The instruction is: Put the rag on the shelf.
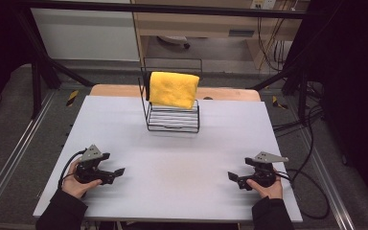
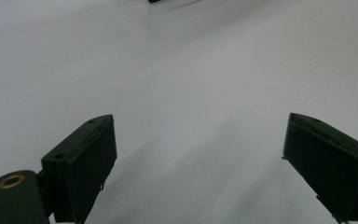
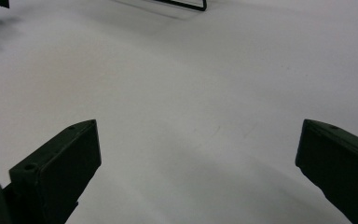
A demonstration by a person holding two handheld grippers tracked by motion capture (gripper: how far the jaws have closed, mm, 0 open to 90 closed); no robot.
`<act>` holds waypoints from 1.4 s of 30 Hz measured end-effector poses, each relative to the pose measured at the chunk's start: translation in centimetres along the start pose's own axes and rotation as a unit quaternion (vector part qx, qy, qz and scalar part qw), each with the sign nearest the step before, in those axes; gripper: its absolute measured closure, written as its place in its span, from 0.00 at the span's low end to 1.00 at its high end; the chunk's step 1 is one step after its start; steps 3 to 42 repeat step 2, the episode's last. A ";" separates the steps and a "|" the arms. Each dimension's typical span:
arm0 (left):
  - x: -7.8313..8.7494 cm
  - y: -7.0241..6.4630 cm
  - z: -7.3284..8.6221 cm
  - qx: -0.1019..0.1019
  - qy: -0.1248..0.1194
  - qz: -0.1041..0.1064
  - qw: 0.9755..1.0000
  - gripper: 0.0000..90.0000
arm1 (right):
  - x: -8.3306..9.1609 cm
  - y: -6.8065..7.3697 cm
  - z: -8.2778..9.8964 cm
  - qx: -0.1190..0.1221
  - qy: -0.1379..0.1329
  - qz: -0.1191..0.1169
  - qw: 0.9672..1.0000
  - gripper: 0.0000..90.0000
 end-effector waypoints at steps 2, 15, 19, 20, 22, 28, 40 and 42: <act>0.0 0.0 0.0 0.000 0.000 0.000 1.000 0.10 | -0.1 0.0 0.0 0.000 0.002 -0.001 1.000 0.01; 0.0 0.0 0.0 0.000 0.000 0.000 1.000 0.10 | -0.1 0.0 0.0 0.000 0.002 -0.001 1.000 0.01; 0.0 0.0 0.0 0.000 0.000 0.000 1.000 0.10 | -0.1 0.0 0.0 0.000 0.002 -0.001 1.000 0.01; 0.0 0.0 0.0 0.000 0.000 0.000 1.000 0.10 | -0.1 0.0 0.0 0.000 0.002 -0.001 1.000 0.01; 0.0 0.0 0.0 0.000 0.000 0.000 1.000 0.10 | -0.1 0.0 0.0 0.000 0.002 -0.001 1.000 0.01; 0.0 0.0 0.0 0.000 0.000 0.000 1.000 0.10 | -0.1 0.0 0.0 0.000 0.002 -0.001 1.000 0.01; 0.0 0.0 0.0 0.000 0.000 0.000 1.000 0.10 | -0.1 0.0 0.0 0.000 0.002 -0.001 1.000 0.01; 0.0 0.0 0.0 0.000 0.000 0.000 1.000 0.10 | -0.1 0.0 0.0 0.000 0.002 -0.001 1.000 0.01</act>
Point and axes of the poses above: each handheld gripper's, and its own axes: x roughly backward along the jaws, z roughly out of its underside, y roughly to its left, the point moved 5 cm from there along -x, roughly forward along the jaws, and after that the axes turned 10 degrees about -z, right-handed, at the moved point
